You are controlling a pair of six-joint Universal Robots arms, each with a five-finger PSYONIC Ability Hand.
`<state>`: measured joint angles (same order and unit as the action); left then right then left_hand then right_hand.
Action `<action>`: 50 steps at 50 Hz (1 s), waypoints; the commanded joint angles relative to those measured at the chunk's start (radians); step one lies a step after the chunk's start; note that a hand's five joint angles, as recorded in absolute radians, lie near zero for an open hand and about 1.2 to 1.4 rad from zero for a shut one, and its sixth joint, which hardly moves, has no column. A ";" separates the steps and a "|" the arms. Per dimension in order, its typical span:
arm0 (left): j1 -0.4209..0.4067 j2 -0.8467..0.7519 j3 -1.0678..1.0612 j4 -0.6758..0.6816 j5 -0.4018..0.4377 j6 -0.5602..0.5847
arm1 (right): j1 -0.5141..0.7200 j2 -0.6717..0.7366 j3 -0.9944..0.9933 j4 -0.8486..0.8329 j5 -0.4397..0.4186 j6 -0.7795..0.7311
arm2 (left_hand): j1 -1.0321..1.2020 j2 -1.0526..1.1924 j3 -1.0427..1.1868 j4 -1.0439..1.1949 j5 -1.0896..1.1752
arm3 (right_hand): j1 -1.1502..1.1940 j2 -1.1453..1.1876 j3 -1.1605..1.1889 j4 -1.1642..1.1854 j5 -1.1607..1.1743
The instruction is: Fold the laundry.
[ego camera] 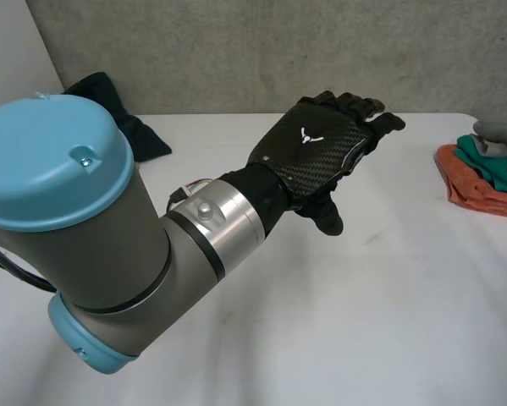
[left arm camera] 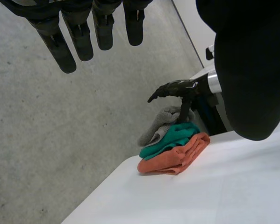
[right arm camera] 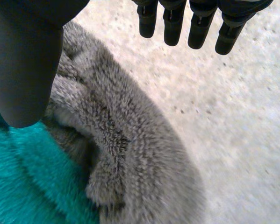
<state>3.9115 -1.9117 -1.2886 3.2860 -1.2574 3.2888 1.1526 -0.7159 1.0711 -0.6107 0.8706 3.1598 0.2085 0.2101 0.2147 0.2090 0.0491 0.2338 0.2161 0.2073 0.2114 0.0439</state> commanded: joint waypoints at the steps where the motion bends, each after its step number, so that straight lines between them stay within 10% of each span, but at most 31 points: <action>1: -0.006 0.025 -0.003 0.000 0.000 0.000 | -0.086 -0.175 0.040 0.431 0.086 -0.283 | -0.034 -0.036 -0.040 -0.034 -0.049 | -0.059 -0.042 -0.033 -0.037 -0.044; 6: -0.011 0.039 -0.009 0.001 0.001 0.002 | -0.136 -0.243 -0.058 0.722 0.406 -0.626 | -0.034 -0.036 -0.040 -0.034 -0.049 | -0.059 -0.042 -0.033 -0.037 -0.044; 10: -0.006 0.059 -0.008 0.004 -0.002 0.002 | -0.091 -0.263 -0.089 0.619 0.568 -0.658 | -0.033 -0.035 -0.039 -0.034 -0.048 | -0.059 -0.042 -0.033 -0.037 -0.044; 18: 0.067 0.106 0.017 0.043 -0.103 0.006 | 0.067 -0.546 0.217 0.106 0.480 -0.445 | -0.027 -0.029 -0.033 -0.028 -0.042 | -0.059 -0.042 -0.033 -0.037 -0.044; 26: 0.331 0.103 0.069 0.049 -0.254 0.018 | 0.361 -0.692 0.623 -0.277 0.277 -0.371 | -0.024 -0.026 -0.031 -0.025 -0.040 | -0.059 -0.042 -0.033 -0.037 -0.044; 34: 0.672 -0.186 0.224 0.055 -0.180 0.084 | 0.526 -0.691 0.796 -0.104 0.242 -0.420 | -0.013 -0.014 -0.019 -0.013 -0.028 | -0.059 -0.042 -0.033 -0.037 -0.044; 50: 0.816 -0.769 0.704 0.090 -0.022 0.267 | 0.535 -0.611 0.836 0.150 0.239 -0.572 | 0.175 0.173 0.169 0.174 0.160 | -0.059 -0.042 -0.033 -0.037 -0.044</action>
<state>4.7198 -2.5118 -0.7606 3.3723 -1.2806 3.5414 1.6977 -1.3312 1.8874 -0.4633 1.1122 2.6039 0.2536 0.2508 0.2486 0.2523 0.0805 0.2338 0.2161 0.2073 0.2108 0.0436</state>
